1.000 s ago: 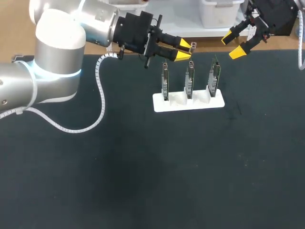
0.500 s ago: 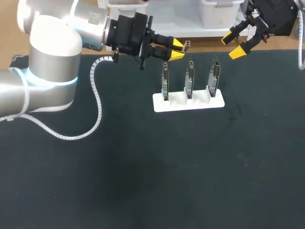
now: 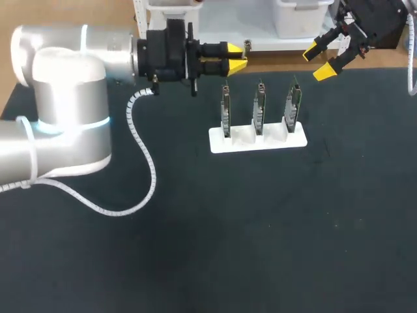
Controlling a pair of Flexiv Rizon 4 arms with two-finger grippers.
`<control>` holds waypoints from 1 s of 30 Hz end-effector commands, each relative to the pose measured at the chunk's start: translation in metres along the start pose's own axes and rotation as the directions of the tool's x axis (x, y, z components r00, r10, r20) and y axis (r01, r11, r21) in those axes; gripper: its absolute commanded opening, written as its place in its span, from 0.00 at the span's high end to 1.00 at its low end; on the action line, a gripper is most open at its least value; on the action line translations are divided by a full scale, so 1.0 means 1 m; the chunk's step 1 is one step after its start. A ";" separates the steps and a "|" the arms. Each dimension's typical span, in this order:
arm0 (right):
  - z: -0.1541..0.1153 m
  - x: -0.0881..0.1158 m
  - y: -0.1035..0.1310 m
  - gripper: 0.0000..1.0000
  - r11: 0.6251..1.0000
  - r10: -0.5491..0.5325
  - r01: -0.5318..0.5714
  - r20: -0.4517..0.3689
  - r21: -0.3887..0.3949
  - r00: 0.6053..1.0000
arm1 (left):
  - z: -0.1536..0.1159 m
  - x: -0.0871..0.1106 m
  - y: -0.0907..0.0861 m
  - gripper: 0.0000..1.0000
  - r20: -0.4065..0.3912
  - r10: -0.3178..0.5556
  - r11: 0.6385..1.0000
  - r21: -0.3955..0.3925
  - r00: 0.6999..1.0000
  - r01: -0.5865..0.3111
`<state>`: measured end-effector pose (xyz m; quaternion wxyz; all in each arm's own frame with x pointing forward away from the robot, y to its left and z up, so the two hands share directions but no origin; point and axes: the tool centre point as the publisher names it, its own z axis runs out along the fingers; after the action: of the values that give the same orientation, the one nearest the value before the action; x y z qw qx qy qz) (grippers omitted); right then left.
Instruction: Pick up the optical module with the left hand, and insert it into the network port with the right hand.
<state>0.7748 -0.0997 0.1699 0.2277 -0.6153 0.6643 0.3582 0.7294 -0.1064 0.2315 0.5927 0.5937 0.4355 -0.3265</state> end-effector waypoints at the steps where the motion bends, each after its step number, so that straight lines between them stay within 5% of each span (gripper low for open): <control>1: 0.000 0.000 0.002 0.00 1.000 -0.001 0.001 0.001 0.005 1.000 | 0.006 0.005 0.004 1.00 0.028 -0.004 0.999 -0.040 1.000 0.005; 12: 0.000 0.000 0.002 0.00 1.000 -0.001 0.001 0.001 0.005 1.000 | 0.017 0.000 0.009 1.00 0.011 -0.009 1.000 0.019 1.000 0.009; 16: 0.000 0.000 0.002 0.00 1.000 -0.001 0.001 0.001 0.005 1.000 | 0.020 0.004 0.013 1.00 0.070 -0.056 0.998 0.021 0.996 0.054; 30: 0.000 0.000 0.002 0.00 1.000 -0.001 0.001 0.001 0.005 1.000 | 0.029 0.007 0.024 1.00 0.079 -0.136 0.985 0.122 0.987 0.126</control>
<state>0.7748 -0.0996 0.1699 0.2277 -0.6153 0.6642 0.3582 0.7484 -0.1285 0.2319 0.5696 0.5668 0.4365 -0.4047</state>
